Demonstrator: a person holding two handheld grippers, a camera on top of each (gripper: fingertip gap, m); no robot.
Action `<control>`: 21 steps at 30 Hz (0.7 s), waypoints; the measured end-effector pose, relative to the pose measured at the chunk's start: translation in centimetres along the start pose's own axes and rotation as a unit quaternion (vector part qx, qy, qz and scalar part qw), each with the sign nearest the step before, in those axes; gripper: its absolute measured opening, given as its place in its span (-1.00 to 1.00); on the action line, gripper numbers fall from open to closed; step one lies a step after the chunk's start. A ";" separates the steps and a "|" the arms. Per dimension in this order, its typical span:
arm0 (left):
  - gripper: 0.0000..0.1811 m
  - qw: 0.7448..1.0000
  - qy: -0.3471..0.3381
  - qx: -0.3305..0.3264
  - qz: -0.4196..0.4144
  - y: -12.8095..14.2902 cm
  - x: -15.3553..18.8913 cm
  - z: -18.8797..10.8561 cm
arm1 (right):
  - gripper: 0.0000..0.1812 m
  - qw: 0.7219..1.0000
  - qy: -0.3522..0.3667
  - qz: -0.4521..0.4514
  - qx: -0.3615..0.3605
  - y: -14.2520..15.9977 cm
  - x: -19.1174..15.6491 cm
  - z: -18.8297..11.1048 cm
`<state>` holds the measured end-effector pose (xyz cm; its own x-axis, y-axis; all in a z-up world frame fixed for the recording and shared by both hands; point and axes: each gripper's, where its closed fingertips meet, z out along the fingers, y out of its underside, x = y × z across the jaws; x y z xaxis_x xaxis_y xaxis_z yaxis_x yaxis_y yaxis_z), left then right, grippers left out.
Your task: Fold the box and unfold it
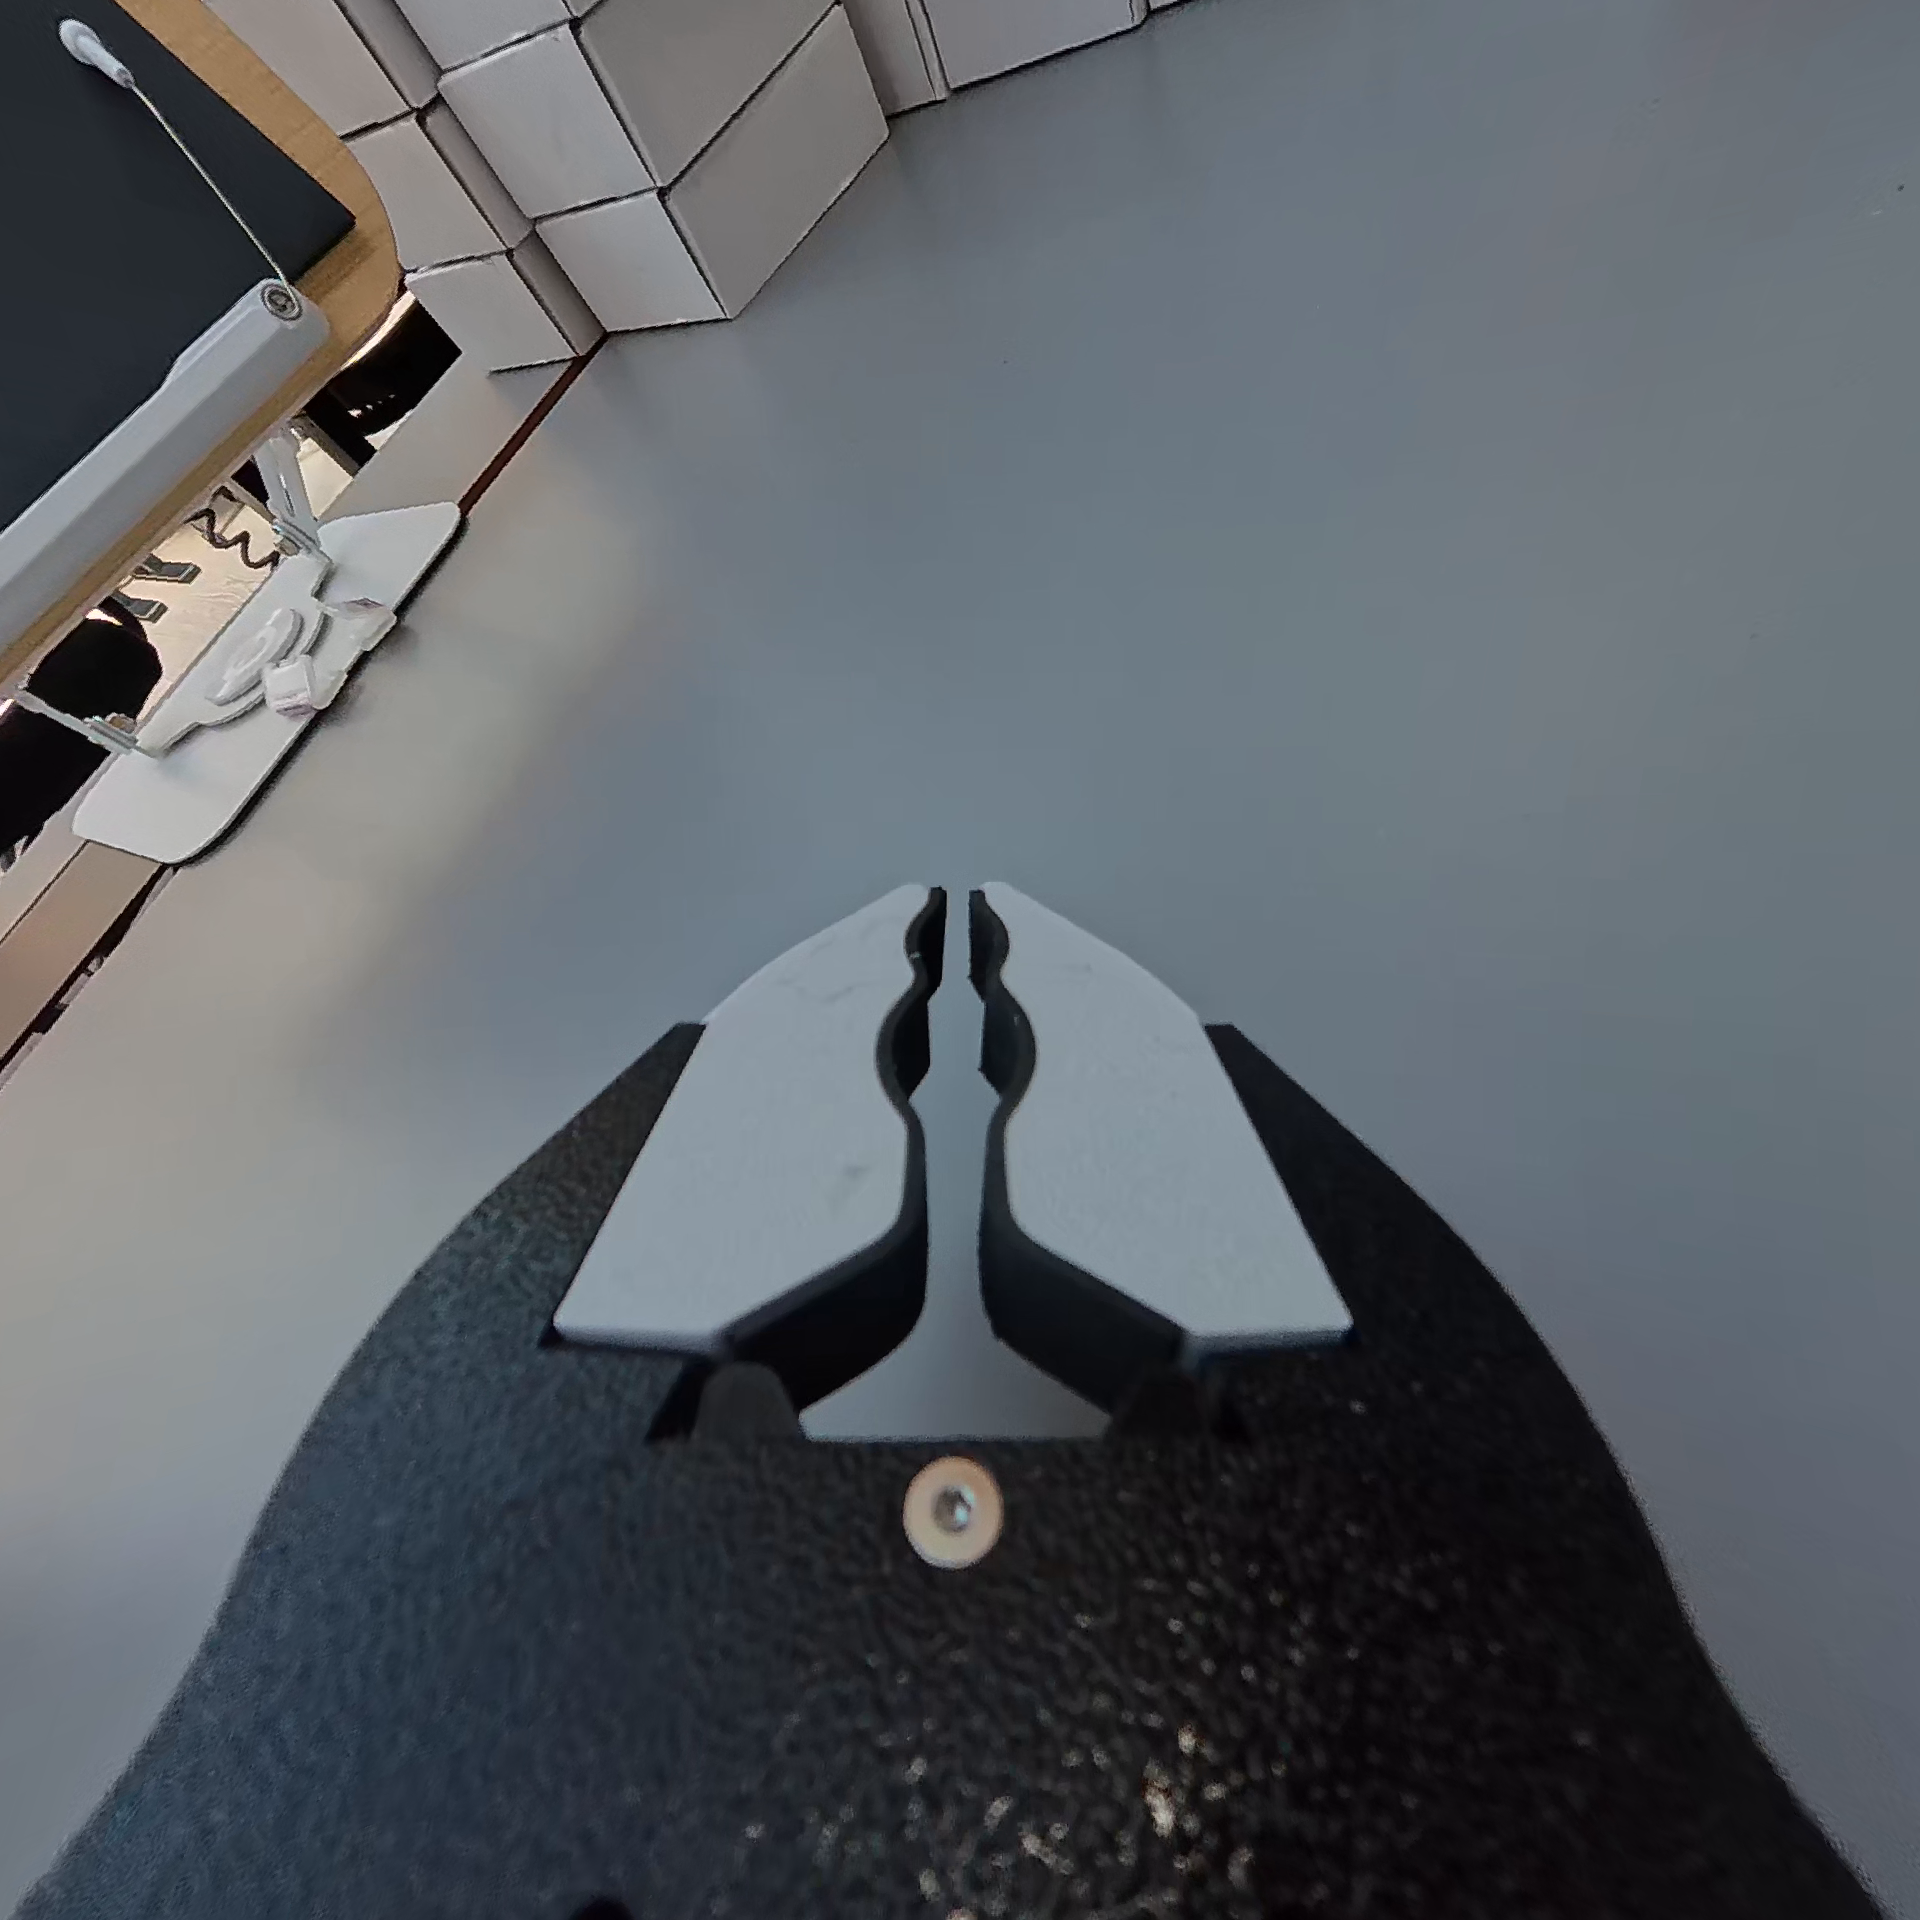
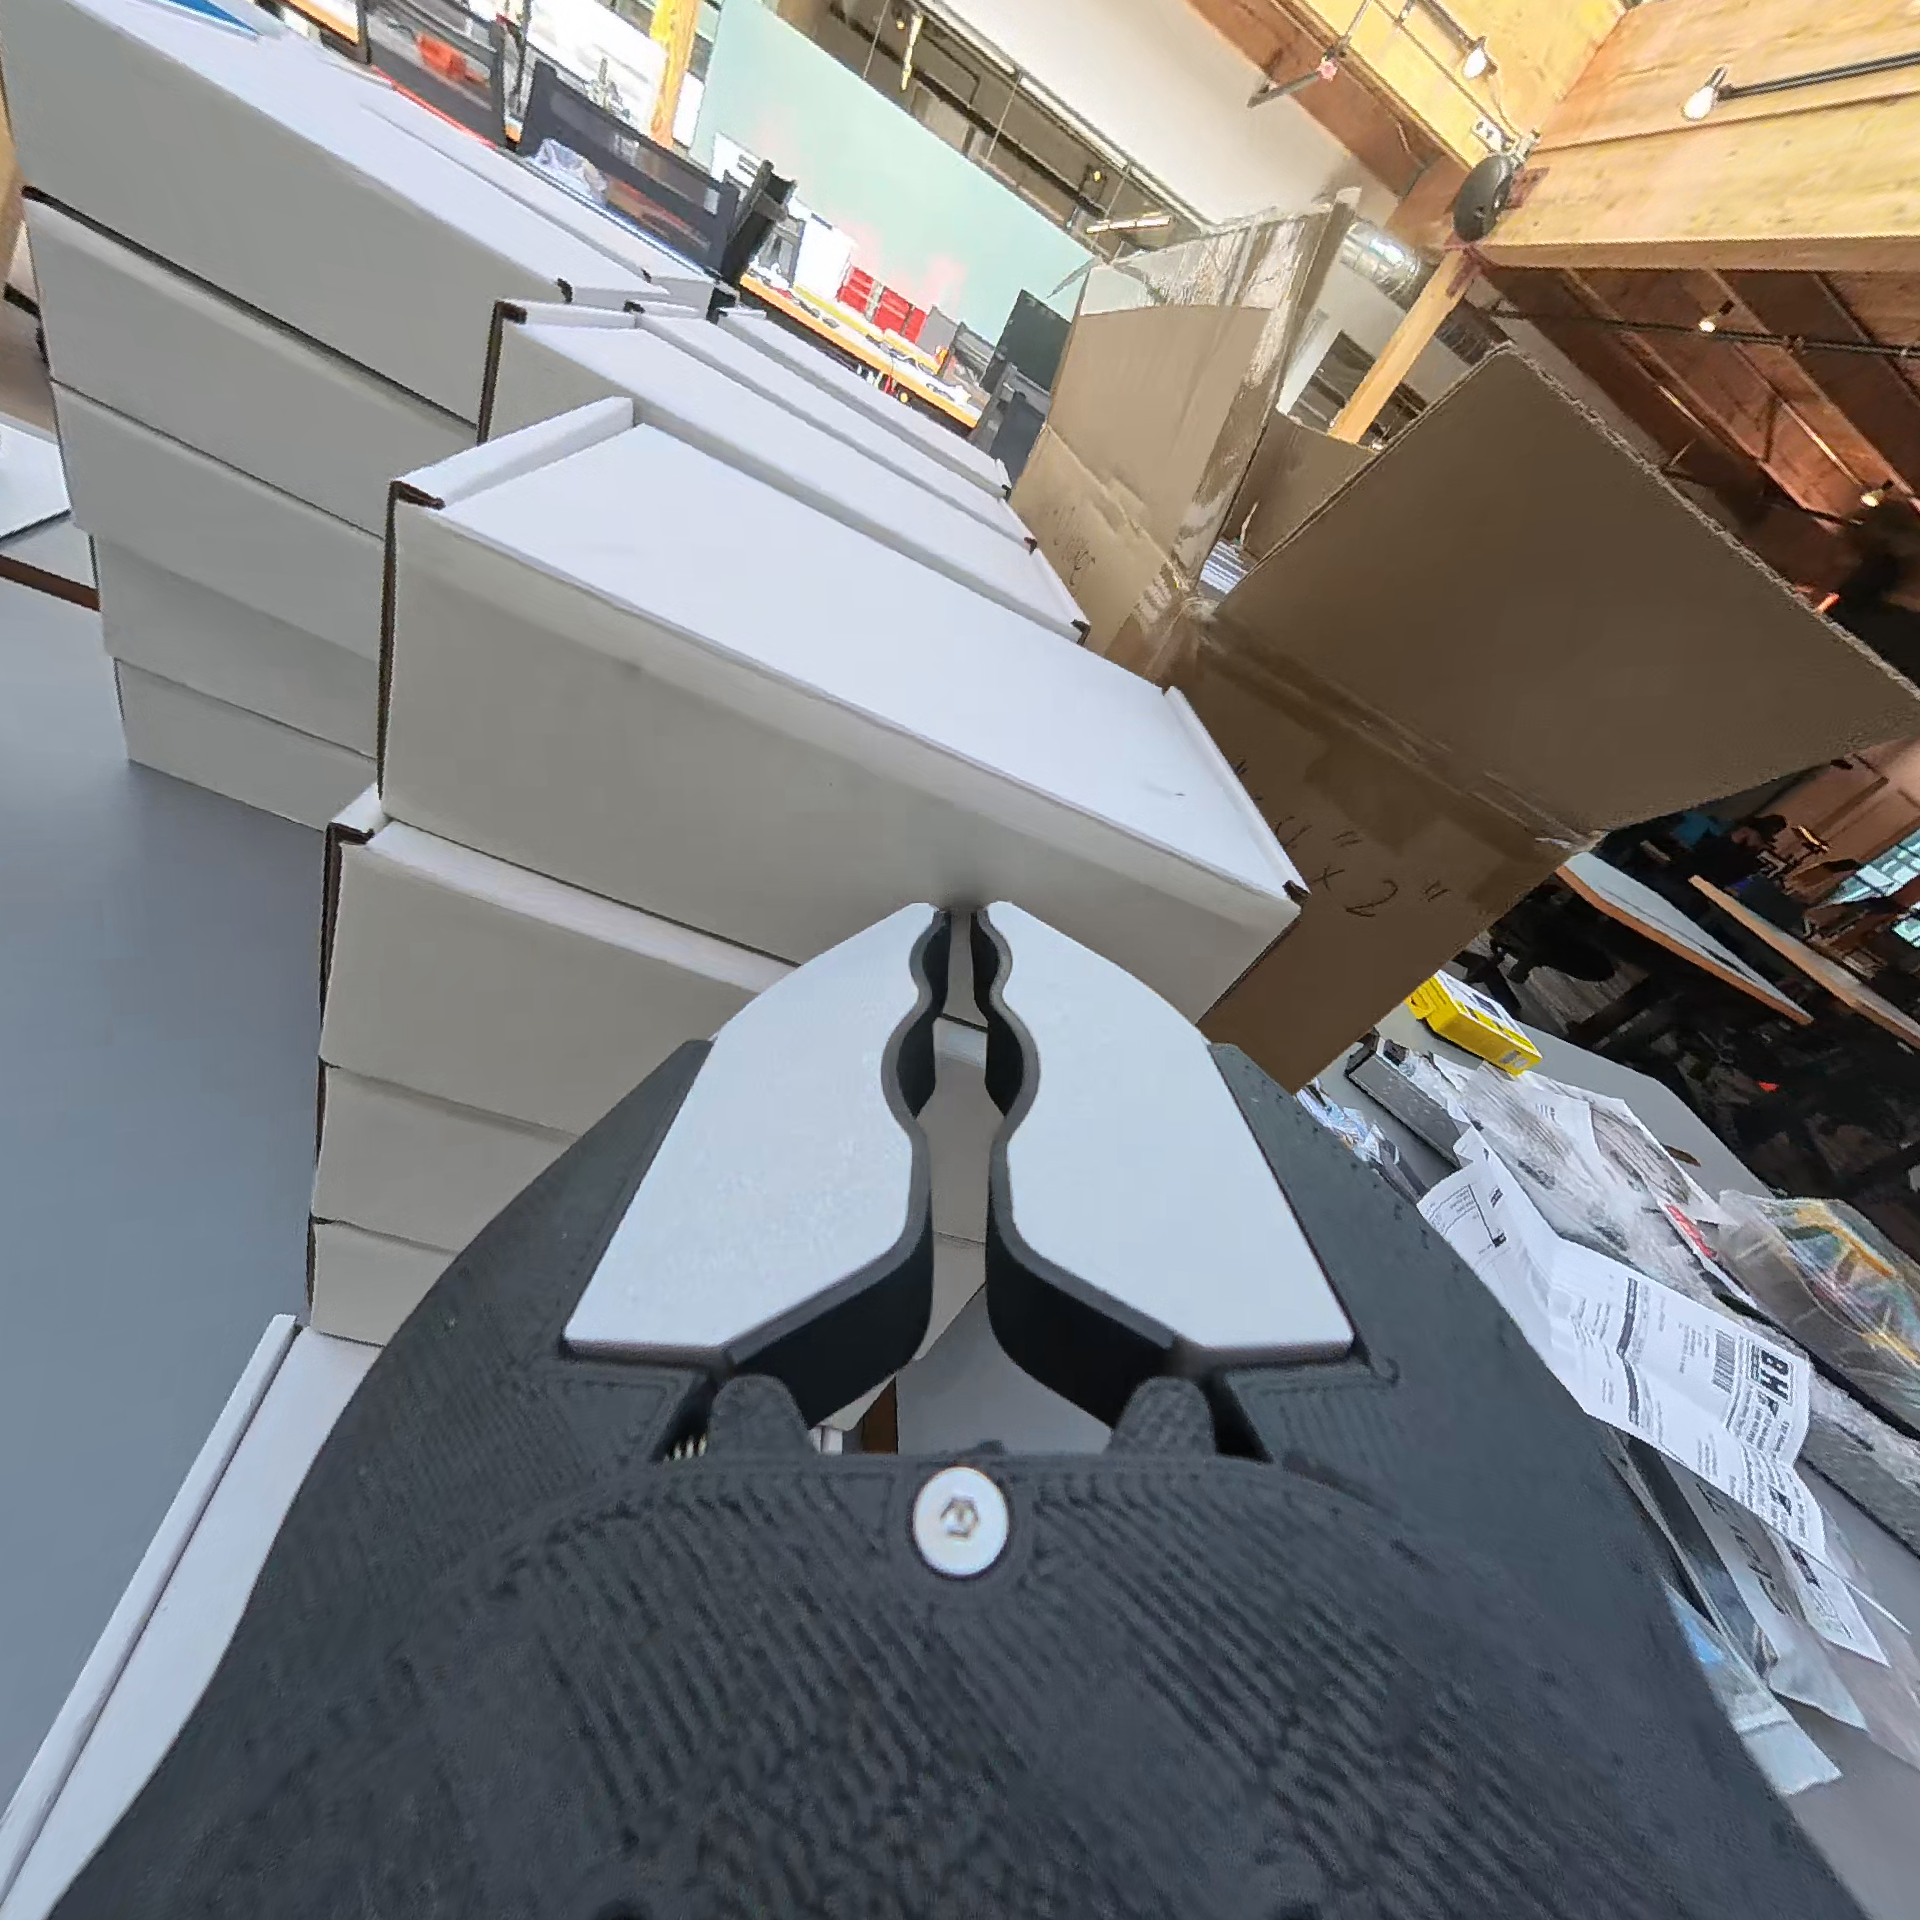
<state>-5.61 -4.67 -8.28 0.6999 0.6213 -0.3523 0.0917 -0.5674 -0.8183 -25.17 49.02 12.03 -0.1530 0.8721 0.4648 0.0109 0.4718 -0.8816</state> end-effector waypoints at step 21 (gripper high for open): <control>-0.96 1.000 -0.001 0.013 -0.010 -0.3 -0.2 -0.2 | -0.90 0.964 -0.013 0.015 -0.264 18.5 -2.3 -10.4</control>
<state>-5.60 -4.73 -7.85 0.6966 0.6333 -0.3373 0.0870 -0.5412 -0.8364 -14.34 57.11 -4.49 -0.1684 0.8865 0.4309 0.5158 0.4518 -0.7279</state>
